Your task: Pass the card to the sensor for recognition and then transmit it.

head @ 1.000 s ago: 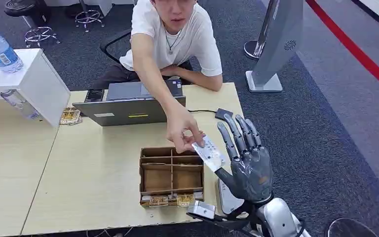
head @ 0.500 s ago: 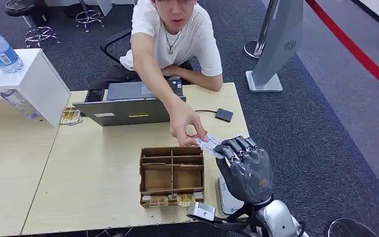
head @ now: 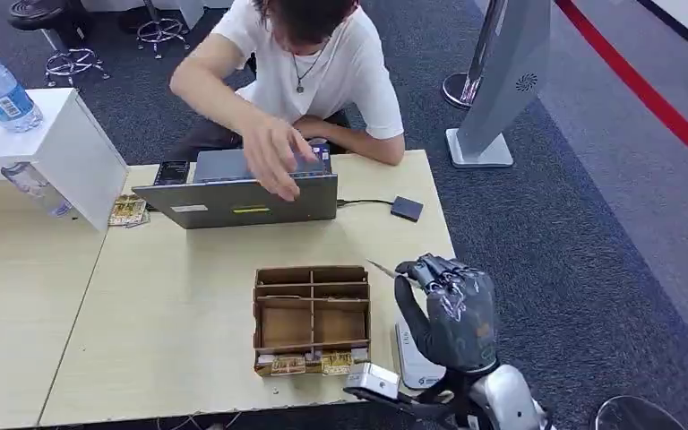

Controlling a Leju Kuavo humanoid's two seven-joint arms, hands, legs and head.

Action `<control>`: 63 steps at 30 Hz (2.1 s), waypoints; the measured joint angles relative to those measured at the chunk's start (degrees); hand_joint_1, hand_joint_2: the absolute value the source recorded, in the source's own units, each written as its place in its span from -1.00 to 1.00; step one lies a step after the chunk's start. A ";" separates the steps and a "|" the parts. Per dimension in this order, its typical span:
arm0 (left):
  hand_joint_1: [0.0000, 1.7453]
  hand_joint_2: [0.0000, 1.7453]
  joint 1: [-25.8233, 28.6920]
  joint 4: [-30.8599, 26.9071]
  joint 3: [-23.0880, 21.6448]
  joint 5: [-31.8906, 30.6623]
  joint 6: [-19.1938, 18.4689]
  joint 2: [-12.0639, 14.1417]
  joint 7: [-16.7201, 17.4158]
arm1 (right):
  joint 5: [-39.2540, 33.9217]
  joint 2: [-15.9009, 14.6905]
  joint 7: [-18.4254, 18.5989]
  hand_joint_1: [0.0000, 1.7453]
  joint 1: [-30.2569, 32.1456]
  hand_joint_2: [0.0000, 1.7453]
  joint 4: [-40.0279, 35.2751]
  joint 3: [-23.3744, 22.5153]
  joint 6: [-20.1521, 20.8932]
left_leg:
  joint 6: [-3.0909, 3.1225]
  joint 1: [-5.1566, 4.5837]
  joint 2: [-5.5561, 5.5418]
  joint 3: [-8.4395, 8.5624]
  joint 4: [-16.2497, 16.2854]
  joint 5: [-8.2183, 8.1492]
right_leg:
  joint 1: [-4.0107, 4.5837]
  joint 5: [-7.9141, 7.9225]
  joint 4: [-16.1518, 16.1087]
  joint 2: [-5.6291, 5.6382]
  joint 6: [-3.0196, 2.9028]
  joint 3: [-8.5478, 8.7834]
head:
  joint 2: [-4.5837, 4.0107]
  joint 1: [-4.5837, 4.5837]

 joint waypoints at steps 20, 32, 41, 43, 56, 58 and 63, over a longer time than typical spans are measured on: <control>-1.00 -1.00 0.53 0.00 0.00 2.43 0.37 0.00 -1.27 | -42.69 -0.37 -3.85 1.00 8.50 1.00 -1.24 -3.91 8.87 | 0.01 0.00 0.00 -0.02 0.00 -0.04 | -0.01 -0.05 -0.01 0.00 0.03 -0.01 | 0.00 0.00; -1.00 -1.00 0.55 0.00 0.02 2.56 0.55 0.02 -1.29 | -66.12 -0.96 -6.03 1.00 11.03 1.00 4.18 -6.19 12.59 | 0.01 -0.01 0.00 -0.02 0.00 -0.04 | 0.00 -0.06 -0.01 0.00 0.03 -0.01 | 0.00 0.00; -1.00 -1.00 0.55 0.00 0.02 2.58 0.57 0.02 -1.29 | -74.59 -0.85 -6.75 1.00 11.38 1.00 8.28 -6.75 13.18 | 0.01 0.00 0.00 -0.02 0.00 -0.04 | -0.01 -0.06 -0.01 0.00 0.03 -0.01 | 0.00 0.00; -1.00 -1.00 0.55 0.00 0.02 2.64 0.57 0.02 -1.29 | -75.25 -0.85 -6.75 1.00 11.37 1.00 9.31 -7.06 13.18 | 0.01 0.00 0.00 -0.02 0.00 -0.04 | -0.01 -0.06 -0.01 0.00 0.03 -0.01 | 0.00 0.00; -1.00 -1.00 0.58 0.00 0.04 2.97 0.50 0.04 -1.18 | -71.77 -0.57 -4.70 1.00 9.84 1.00 15.89 -8.20 10.60 | 0.01 -0.01 0.00 -0.02 0.00 -0.04 | 0.00 -0.06 -0.01 0.00 0.03 -0.01 | 0.00 0.00; -1.00 -1.00 0.58 0.00 0.11 3.10 0.50 0.02 -1.20 | -71.16 -0.55 -4.28 1.00 9.36 1.00 16.59 -8.83 10.91 | 0.01 -0.01 0.00 -0.02 0.00 -0.04 | 0.00 -0.06 -0.01 0.00 0.03 -0.01 | 0.00 0.00; -1.00 -1.00 0.67 0.00 0.48 3.41 0.50 0.02 -1.27 | -71.03 -1.11 -4.26 1.00 8.58 1.00 17.57 -11.24 11.58 | 0.02 -0.01 0.00 -0.02 0.00 -0.04 | -0.01 -0.05 -0.01 -0.01 0.03 0.00 | 0.00 0.00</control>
